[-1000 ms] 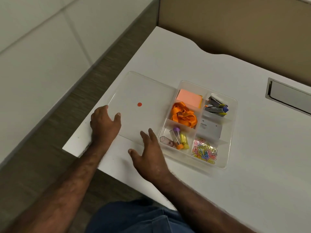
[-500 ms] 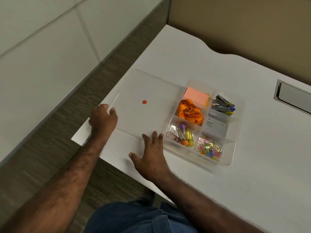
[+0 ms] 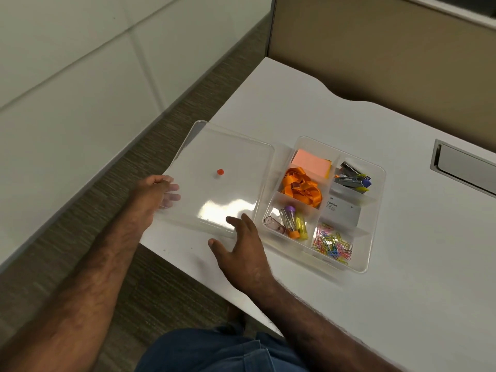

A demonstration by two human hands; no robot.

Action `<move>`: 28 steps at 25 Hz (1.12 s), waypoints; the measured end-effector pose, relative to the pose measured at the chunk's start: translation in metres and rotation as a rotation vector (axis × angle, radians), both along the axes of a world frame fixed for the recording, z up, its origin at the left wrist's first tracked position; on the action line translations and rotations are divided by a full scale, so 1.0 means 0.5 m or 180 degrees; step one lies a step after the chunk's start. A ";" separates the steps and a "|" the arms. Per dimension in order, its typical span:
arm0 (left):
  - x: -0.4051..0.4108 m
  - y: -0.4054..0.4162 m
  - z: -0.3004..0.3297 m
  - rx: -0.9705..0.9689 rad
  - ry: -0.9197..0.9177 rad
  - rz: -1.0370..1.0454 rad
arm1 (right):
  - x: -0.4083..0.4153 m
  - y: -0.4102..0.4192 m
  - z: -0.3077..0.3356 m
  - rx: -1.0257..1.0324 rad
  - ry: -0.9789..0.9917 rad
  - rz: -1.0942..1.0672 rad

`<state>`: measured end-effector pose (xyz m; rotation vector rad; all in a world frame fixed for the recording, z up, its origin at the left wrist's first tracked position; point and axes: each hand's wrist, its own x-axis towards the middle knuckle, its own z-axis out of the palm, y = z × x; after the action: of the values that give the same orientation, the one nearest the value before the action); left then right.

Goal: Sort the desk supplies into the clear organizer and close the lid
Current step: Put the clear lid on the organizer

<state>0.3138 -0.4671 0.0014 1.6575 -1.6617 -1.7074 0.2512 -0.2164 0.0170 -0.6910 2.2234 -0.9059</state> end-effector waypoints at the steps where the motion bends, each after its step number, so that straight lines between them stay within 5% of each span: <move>1: 0.005 -0.001 0.010 0.0023 0.0054 -0.0012 | -0.001 -0.003 0.008 -0.0115 0.0040 -0.0047; 10: -0.005 -0.006 0.129 -0.0515 0.0677 0.0261 | -0.071 -0.020 0.095 -0.1235 0.0370 -0.0600; 15: -0.065 0.021 0.184 -0.0768 0.1005 0.0369 | -0.168 0.000 0.132 -0.1321 0.0560 -0.1200; 20: -0.155 0.113 0.195 -0.0305 0.1349 -0.0209 | -0.260 0.064 0.149 -0.1302 0.0416 -0.1943; 28: -0.248 0.272 0.116 -0.0150 0.1099 -0.0586 | -0.320 0.223 0.100 -0.1013 0.0780 -0.2641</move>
<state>0.1896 -0.3311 0.0594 1.1368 -1.7076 -1.8925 0.0911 -0.1048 0.0669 0.0433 2.6482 -1.6696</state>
